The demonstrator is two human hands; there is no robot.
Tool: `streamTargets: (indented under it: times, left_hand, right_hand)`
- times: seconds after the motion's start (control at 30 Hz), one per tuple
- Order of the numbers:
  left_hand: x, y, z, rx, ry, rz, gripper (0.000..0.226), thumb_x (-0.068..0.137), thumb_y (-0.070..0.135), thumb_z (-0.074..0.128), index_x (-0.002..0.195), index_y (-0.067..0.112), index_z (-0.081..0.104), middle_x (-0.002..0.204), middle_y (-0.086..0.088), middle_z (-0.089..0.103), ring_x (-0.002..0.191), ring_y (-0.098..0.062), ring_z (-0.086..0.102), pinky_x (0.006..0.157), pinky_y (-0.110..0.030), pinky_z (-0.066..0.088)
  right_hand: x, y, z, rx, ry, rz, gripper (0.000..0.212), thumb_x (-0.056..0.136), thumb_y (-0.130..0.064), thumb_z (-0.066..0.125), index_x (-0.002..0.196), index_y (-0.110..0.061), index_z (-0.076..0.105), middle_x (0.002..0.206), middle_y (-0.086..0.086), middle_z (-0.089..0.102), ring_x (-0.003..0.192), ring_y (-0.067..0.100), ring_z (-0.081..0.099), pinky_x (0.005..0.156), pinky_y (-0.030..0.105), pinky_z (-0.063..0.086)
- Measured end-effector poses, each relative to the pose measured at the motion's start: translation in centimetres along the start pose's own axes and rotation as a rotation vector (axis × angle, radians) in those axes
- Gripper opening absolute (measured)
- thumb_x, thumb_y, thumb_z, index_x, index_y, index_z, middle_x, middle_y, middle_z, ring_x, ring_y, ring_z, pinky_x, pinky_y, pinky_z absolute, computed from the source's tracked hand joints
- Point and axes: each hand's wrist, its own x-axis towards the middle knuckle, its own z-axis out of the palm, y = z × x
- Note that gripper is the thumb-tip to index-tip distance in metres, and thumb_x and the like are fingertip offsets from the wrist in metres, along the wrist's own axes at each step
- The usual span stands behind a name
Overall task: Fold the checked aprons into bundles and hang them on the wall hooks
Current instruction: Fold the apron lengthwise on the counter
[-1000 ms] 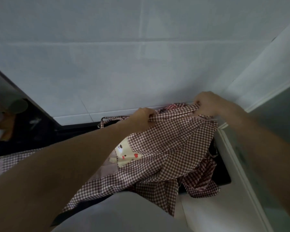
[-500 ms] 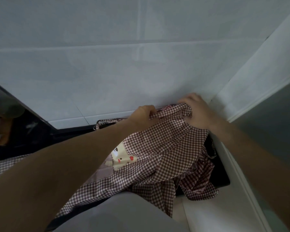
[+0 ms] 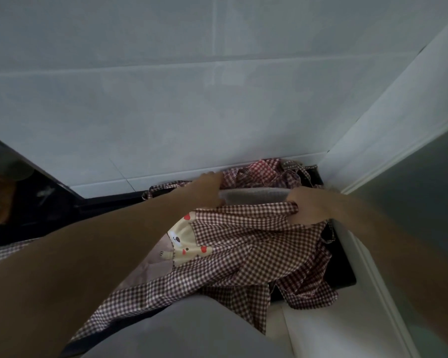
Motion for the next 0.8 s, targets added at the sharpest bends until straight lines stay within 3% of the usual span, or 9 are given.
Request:
streamTargets:
  times: [0.13,0.2,0.27,0.37,0.43,0.53,0.63,0.73,0.8]
  left_hand:
    - [0.0,0.8,-0.4,-0.054,-0.078,0.039,0.054,0.092,0.062,0.053,0.111,0.014,0.069,0.106,-0.004,0.070,0.096,-0.025,0.066,0.082,-0.035,0.055]
    - [-0.2,1.7,-0.9,-0.027,-0.163,0.028,0.060,0.096,0.063,0.042,0.112,0.013,0.071,0.112,-0.005,0.069,0.101,-0.026,0.064,0.090,-0.036,0.053]
    - [-0.1,2.4,-1.4,-0.124,-0.267,-0.056,0.049,0.100,0.050,0.044,0.122,0.012,0.067,0.123,-0.003,0.061,0.113,-0.024,0.056,0.097,-0.032,0.043]
    - [0.2,2.9,-2.1,-0.570,-0.452,-0.199,0.037,0.093,0.020,0.060,0.128,0.007,0.059,0.131,-0.005,0.058,0.114,-0.023,0.056,0.103,-0.034,0.044]
    - [0.7,2.8,-2.2,-0.758,-0.393,-0.216,0.032,0.086,0.009,0.067,0.118,0.006,0.063,0.125,-0.014,0.063,0.106,-0.024,0.061,0.096,-0.036,0.053]
    - [1.1,3.1,-2.7,-0.934,-0.103,-0.158,0.020,0.081,0.015,0.079,0.096,0.015,0.066,0.098,-0.002,0.067,0.089,-0.015,0.062,0.072,-0.020,0.055]
    - [1.3,3.2,-3.4,-0.877,-0.087,-0.067,0.026,0.077,0.031,0.083,0.097,0.019,0.069,0.109,0.001,0.068,0.103,-0.014,0.062,0.089,-0.026,0.050]
    - [1.1,3.5,-3.8,-0.723,-0.096,0.017,0.039,0.074,0.023,0.087,0.106,0.017,0.067,0.100,0.003,0.071,0.091,-0.008,0.066,0.074,-0.010,0.047]
    - [1.2,3.9,-3.8,-0.663,-0.052,0.086,0.039,0.073,0.011,0.087,0.105,0.017,0.066,0.096,0.003,0.070,0.083,-0.004,0.065,0.065,-0.004,0.047]
  right_hand:
    - [0.3,0.4,-0.2,0.148,-0.022,0.007,0.005,0.091,-0.035,0.070,0.089,-0.033,0.065,0.090,-0.013,0.071,0.083,0.005,0.067,0.075,0.020,0.046]
    - [0.4,0.4,-0.5,0.186,-0.005,-0.027,0.004,0.092,-0.035,0.069,0.094,-0.033,0.067,0.097,-0.012,0.072,0.086,0.005,0.068,0.077,0.020,0.048]
    - [0.5,0.2,-0.7,0.210,0.016,-0.048,0.009,0.091,-0.040,0.070,0.093,-0.032,0.068,0.094,-0.013,0.072,0.083,0.003,0.068,0.073,0.017,0.048]
    - [0.8,-0.2,-0.8,0.160,0.059,-0.062,0.018,0.090,-0.048,0.067,0.087,-0.030,0.067,0.081,-0.012,0.069,0.070,0.000,0.065,0.062,0.012,0.044]
    - [1.0,-0.3,-0.9,0.156,0.161,-0.067,0.021,0.092,-0.045,0.065,0.086,-0.025,0.068,0.080,-0.010,0.068,0.070,0.000,0.063,0.061,0.012,0.043]
    - [0.8,-0.2,-1.3,0.185,0.341,-0.086,0.027,0.092,-0.044,0.065,0.083,-0.019,0.070,0.079,-0.009,0.067,0.072,0.001,0.062,0.061,0.014,0.041]
    - [1.0,-0.1,-1.8,0.212,0.429,-0.060,0.032,0.091,-0.045,0.067,0.079,-0.015,0.068,0.075,-0.003,0.066,0.066,0.009,0.060,0.056,0.015,0.040]
    - [1.6,0.1,-2.6,0.114,0.364,0.032,0.029,0.083,-0.047,0.075,0.085,-0.021,0.063,0.084,-0.008,0.062,0.081,0.015,0.062,0.058,0.018,0.037]
    - [1.3,-0.4,-3.1,0.113,0.281,0.051,0.039,0.077,-0.047,0.081,0.101,-0.025,0.059,0.094,-0.018,0.056,0.089,0.008,0.059,0.064,0.013,0.037]
